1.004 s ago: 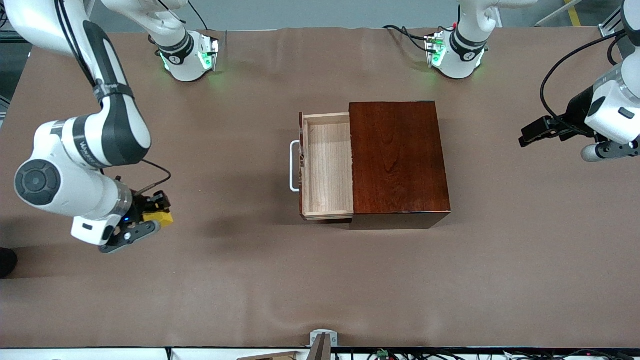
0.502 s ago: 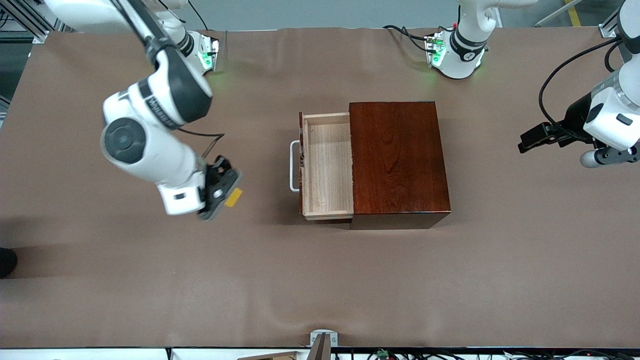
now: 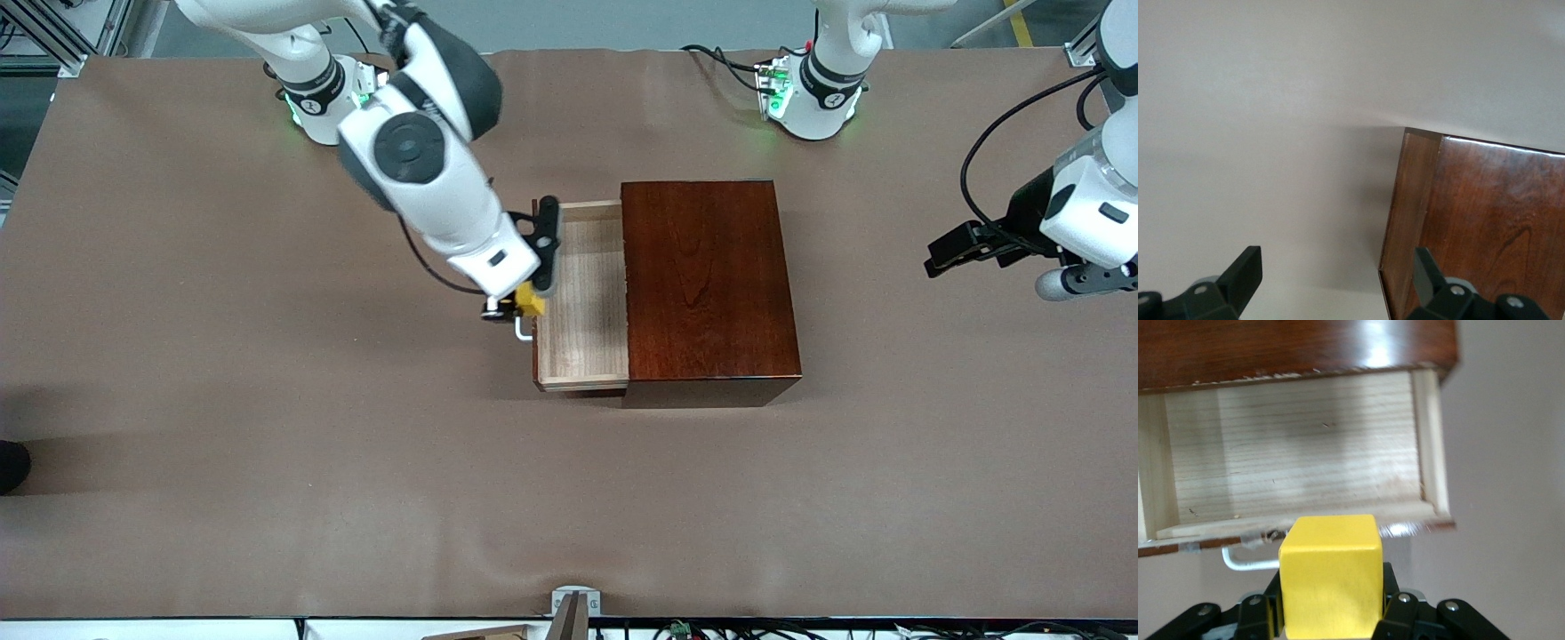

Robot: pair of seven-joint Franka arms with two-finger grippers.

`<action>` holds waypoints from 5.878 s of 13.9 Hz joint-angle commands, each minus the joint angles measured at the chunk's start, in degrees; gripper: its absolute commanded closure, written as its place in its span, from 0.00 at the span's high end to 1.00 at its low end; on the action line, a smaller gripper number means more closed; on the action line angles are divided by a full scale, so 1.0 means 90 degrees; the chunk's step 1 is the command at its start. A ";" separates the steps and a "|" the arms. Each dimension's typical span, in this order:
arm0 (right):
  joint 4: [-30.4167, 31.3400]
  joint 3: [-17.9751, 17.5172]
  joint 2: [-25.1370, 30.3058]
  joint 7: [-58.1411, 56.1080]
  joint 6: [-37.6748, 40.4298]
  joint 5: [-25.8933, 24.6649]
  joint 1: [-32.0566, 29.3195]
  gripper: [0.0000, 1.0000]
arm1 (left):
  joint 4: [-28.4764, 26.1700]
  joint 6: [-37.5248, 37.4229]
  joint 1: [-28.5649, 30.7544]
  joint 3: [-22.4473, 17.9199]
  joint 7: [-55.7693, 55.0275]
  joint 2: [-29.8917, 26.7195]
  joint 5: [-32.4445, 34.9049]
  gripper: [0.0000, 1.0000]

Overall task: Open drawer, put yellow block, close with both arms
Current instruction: 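Lower the cube into the drawer and open the right gripper, then withdraw the right gripper while the left gripper reaches toward the drawer, then push the drawer front into the box with the left gripper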

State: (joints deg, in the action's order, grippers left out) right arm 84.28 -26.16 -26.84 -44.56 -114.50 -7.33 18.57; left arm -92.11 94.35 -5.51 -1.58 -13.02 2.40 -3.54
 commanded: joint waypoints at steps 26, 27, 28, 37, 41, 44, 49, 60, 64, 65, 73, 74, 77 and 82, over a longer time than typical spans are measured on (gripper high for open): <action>-0.0458 0.0045 -0.1014 0.0126 -0.0326 -0.1031 0.0807 1.00 | 0.0087 0.0073 -0.0032 0.0263 0.0578 0.0143 0.0022 1.00; -0.0487 0.0035 -0.0887 0.0359 -0.0131 -0.1022 0.0798 1.00 | 0.0087 0.0073 -0.0032 0.0263 0.0578 0.0143 0.0022 1.00; -0.0565 0.0035 -0.0866 0.0574 0.0016 -0.1022 0.0798 1.00 | 0.0087 0.0064 -0.0032 0.0263 0.0568 0.0153 0.0022 1.00; -0.0615 0.0016 0.0051 0.1416 0.1149 -0.0769 -0.0586 1.00 | 0.0107 0.0064 -0.0101 0.0448 0.0558 0.0046 0.0042 1.00; -0.0576 0.0035 0.0432 0.1561 0.1754 -0.0534 -0.1525 1.00 | 0.0505 0.0025 -0.0120 0.0974 0.0655 0.0026 0.0052 1.00; -0.0566 0.0045 0.0569 0.3109 0.2058 -0.0543 -0.1936 1.00 | 0.0829 0.0025 -0.0198 0.1920 0.0724 0.0055 0.0032 1.00; -0.0235 0.0704 0.1066 0.4219 0.2693 -0.0524 -0.2289 1.00 | 0.1004 0.0306 -0.0208 0.3669 0.0617 0.0590 0.0052 1.00; 0.0762 0.2984 0.2503 0.4131 0.2469 0.1000 -0.2493 1.00 | 0.2285 0.1333 -0.1867 0.3838 0.2501 0.3081 0.0383 1.00; 0.1218 0.2955 0.3086 0.4121 0.2586 0.1039 -0.2679 1.00 | 0.2596 0.1372 -0.3289 0.2621 0.2677 0.3609 0.0647 1.00; 0.1598 0.2955 0.3370 0.4160 0.2576 0.1068 -0.2640 1.00 | 0.2704 0.1498 -0.3797 0.2105 0.2774 0.3784 0.0647 1.00; 0.1065 0.2965 0.3197 0.4452 0.2703 0.1136 -0.2698 1.00 | 0.2754 0.3373 -0.4573 0.1074 0.3632 0.4820 0.0638 1.00; 0.1055 0.2965 0.3158 0.4559 0.2713 0.1214 -0.2708 1.00 | 0.2763 0.3403 -0.4573 0.1074 0.3837 0.4860 0.0647 1.00; 0.0589 0.2975 0.2808 0.4609 0.2800 0.1196 -0.2669 1.00 | 0.2715 0.3355 -0.4554 0.0987 0.4054 0.4850 0.0647 1.00; 0.0225 0.2945 0.2572 0.4560 0.2928 0.1166 -0.2562 1.00 | 0.2695 0.2497 -0.4553 0.0567 0.4385 0.4685 0.0667 1.00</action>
State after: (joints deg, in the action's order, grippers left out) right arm 88.50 0.66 -2.70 -3.93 -89.65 2.28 -4.39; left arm -68.27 121.41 -46.37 5.64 24.96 45.47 1.17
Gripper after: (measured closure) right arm 0.000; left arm 0.000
